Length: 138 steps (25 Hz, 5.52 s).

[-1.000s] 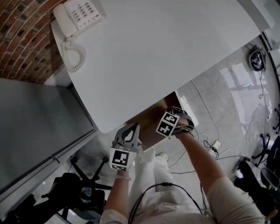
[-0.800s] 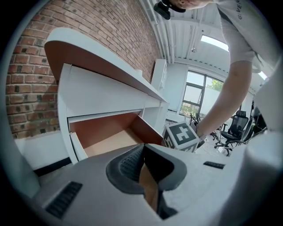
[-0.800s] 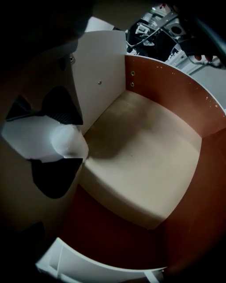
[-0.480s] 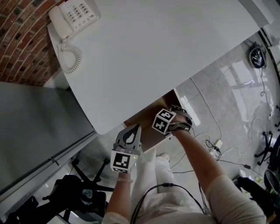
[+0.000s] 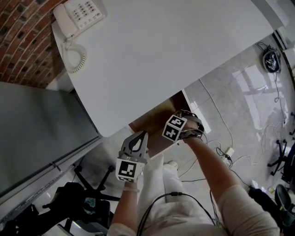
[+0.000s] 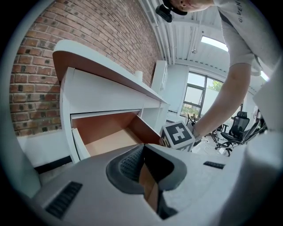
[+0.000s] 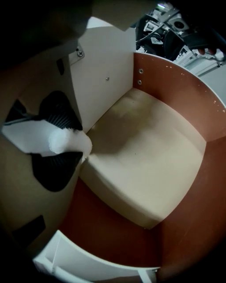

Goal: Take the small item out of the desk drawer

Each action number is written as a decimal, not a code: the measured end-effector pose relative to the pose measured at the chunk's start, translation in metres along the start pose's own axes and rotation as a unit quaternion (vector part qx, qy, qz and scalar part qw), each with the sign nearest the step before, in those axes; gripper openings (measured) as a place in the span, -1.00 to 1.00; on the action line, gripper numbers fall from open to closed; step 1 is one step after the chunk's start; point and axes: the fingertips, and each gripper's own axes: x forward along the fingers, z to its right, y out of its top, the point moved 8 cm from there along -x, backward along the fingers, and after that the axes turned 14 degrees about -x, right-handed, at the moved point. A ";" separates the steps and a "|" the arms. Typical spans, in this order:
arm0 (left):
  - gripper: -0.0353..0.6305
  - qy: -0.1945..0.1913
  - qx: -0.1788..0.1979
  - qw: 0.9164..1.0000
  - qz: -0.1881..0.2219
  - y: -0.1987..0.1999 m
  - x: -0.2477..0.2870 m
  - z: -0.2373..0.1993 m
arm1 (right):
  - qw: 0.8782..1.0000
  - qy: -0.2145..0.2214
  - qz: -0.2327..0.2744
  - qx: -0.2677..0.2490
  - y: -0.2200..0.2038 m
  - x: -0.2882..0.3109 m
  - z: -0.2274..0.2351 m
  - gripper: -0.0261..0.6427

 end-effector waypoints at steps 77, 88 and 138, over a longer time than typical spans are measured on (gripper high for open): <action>-0.88 0.117 -0.010 0.975 0.191 0.109 -0.214 0.143 | 0.706 0.007 0.566 0.427 -0.128 -0.330 -0.105 -0.44; -0.88 0.131 0.012 0.966 0.222 0.117 -0.247 0.168 | 0.684 -0.020 0.602 0.411 -0.148 -0.355 -0.125 -0.44; -0.88 0.165 0.034 0.955 0.243 0.087 -0.307 0.206 | 0.655 -0.163 0.630 0.385 -0.214 -0.392 -0.174 -0.44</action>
